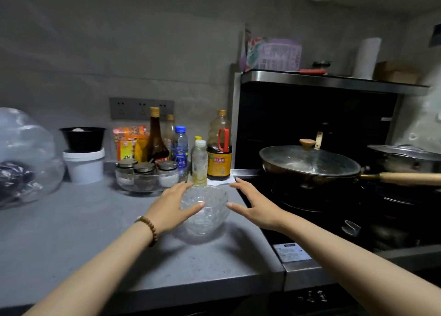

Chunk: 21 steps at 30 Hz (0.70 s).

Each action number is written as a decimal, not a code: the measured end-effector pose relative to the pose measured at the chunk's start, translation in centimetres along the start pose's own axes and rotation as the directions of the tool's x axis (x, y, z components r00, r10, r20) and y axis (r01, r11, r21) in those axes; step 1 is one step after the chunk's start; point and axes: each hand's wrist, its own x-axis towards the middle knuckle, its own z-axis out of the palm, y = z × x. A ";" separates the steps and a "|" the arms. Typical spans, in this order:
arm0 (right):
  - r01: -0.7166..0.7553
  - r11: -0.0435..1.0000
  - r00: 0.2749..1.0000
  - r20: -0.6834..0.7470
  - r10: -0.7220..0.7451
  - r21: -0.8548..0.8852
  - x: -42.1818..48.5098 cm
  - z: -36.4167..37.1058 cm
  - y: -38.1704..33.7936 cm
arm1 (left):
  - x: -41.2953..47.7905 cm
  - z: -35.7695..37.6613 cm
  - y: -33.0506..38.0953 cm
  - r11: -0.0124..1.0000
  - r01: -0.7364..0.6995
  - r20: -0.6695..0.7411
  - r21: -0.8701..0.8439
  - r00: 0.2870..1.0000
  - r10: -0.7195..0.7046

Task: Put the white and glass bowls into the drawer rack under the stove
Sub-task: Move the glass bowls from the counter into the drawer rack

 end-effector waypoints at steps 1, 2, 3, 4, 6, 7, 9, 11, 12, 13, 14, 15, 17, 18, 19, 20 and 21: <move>-0.001 1.000 1.000 0.003 0.001 0.003 0.5 0.5 -0.2 | 0.1 0.1 -0.3 1.000 0.012 0.005 -0.014 1.000 -0.012; -0.004 1.000 1.000 0.007 0.003 0.007 1.0 0.9 -0.4 | 0.2 0.3 -0.6 0.999 0.020 0.011 -0.035 1.000 -0.020; -0.005 1.000 1.000 0.011 0.005 0.007 1.4 1.4 -0.5 | 0.3 0.4 -0.8 0.998 0.026 0.017 -0.065 1.000 -0.025; -0.005 1.000 1.000 0.018 0.004 0.002 1.7 1.8 -0.6 | 0.3 0.6 -1.0 0.994 0.033 0.023 -0.104 0.999 -0.031; 0.001 1.000 0.999 0.043 0.000 -0.018 2.2 2.5 -0.6 | 0.4 1.0 -1.4 0.980 0.049 0.031 -0.193 0.999 -0.043; 0.003 1.000 0.998 0.058 -0.001 -0.028 2.4 2.7 -0.6 | 0.4 1.2 -1.6 0.970 0.056 0.038 -0.235 0.998 -0.049; 0.006 0.999 0.996 0.084 -0.003 -0.035 2.5 3.2 -0.5 | 0.3 1.5 -2.1 0.951 0.074 0.070 -0.301 0.996 -0.055; 0.011 1.000 0.996 0.089 -0.009 -0.017 2.3 3.5 -0.4 | 0.2 2.0 -2.6 0.938 0.064 0.085 -0.342 0.996 -0.037; 0.013 1.000 0.997 0.077 -0.013 -0.003 2.3 3.6 -0.3 | 0.2 2.2 -2.8 0.933 0.054 0.076 -0.355 0.997 -0.029; 0.017 1.000 0.998 0.061 -0.018 0.007 2.2 3.7 -0.3 | 0.2 2.4 -3.1 0.929 0.048 0.059 -0.366 0.998 -0.028; 0.023 1.000 0.999 0.047 -0.024 0.012 2.2 3.7 -0.3 | 0.2 2.6 -3.3 0.924 0.048 0.041 -0.378 0.999 -0.035; 0.029 0.999 0.999 0.036 -0.030 0.015 2.2 3.7 -0.3 | 0.2 2.8 -3.4 0.919 0.050 0.023 -0.390 0.999 -0.044; 0.039 0.999 0.999 0.017 -0.039 0.031 2.2 3.6 -0.5 | 0.4 3.0 -3.7 0.909 0.048 -0.001 -0.414 0.999 -0.053; 0.042 0.998 0.999 0.009 -0.042 0.042 2.3 3.5 -0.5 | 0.4 3.1 -3.7 0.904 0.044 -0.007 -0.425 0.999 -0.051; 0.046 0.997 0.999 0.003 -0.046 0.055 2.3 3.4 -0.6 | 0.5 3.2 -3.7 0.900 0.037 -0.011 -0.435 0.999 -0.047; 0.051 0.997 0.999 -0.004 -0.051 0.065 2.3 3.3 -0.7 | 0.5 3.1 -3.6 0.895 0.028 -0.017 -0.446 0.999 -0.040; 0.055 0.996 0.998 -0.014 -0.054 0.070 2.3 3.2 -0.8 | 0.6 3.0 -3.4 0.889 0.016 -0.024 -0.457 0.999 -0.030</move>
